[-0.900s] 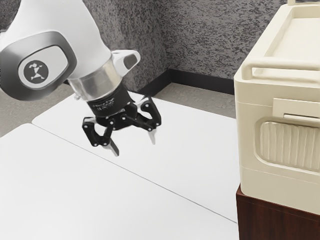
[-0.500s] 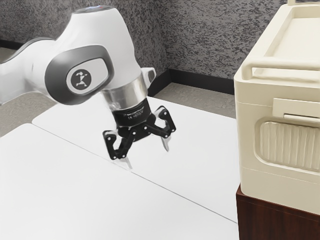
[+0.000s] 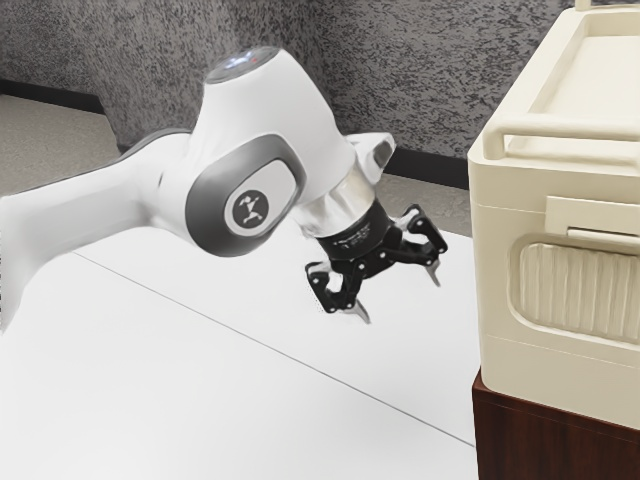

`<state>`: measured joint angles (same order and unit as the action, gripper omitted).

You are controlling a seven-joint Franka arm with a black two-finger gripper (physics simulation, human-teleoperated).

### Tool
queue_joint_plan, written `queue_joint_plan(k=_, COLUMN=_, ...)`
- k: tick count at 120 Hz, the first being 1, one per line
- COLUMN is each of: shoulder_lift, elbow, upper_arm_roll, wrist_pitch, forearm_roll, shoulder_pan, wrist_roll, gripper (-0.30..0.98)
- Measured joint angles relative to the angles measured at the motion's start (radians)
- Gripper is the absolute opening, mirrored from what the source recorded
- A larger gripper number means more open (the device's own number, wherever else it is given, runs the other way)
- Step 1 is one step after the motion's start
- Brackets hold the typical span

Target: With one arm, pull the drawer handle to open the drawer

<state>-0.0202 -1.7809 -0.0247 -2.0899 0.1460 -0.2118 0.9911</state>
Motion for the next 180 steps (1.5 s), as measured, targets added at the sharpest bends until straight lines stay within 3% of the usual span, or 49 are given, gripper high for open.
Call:
queue_joint_plan(k=14, shoulder_lift=-0.003, elbow=-0.025, upper_arm_roll=-0.011, wrist_pitch=-0.061, forearm_roll=0.039, shoulder_pan=-0.025, wrist_roll=-0.082, gripper=0.68)
queue_joint_plan(k=28, shoulder_lift=-0.035, elbow=-0.11, upper_arm_roll=-0.012, wrist_pitch=-0.141, forearm_roll=0.128, shoulder_pan=-0.042, wrist_roll=-0.176, gripper=0.68)
queue_joint_plan(k=43, shoulder_lift=-0.084, elbow=-0.17, upper_arm_roll=-0.014, wrist_pitch=-0.211, forearm_roll=0.168, shoulder_pan=0.025, wrist_roll=-0.26, gripper=0.68)
queue_joint_plan(k=109, shoulder_lift=0.016, elbow=-0.12, upper_arm_roll=-0.03, wrist_pitch=-0.306, forearm_roll=0.247, shoulder_pan=0.055, wrist_roll=-0.509, gripper=0.67)
queue_joint_plan(k=180, shoulder_lift=0.097, elbow=-0.064, upper_arm_roll=-0.06, wrist_pitch=-0.334, forearm_roll=0.277, shoulder_pan=0.04, wrist_roll=-0.631, gripper=0.67)
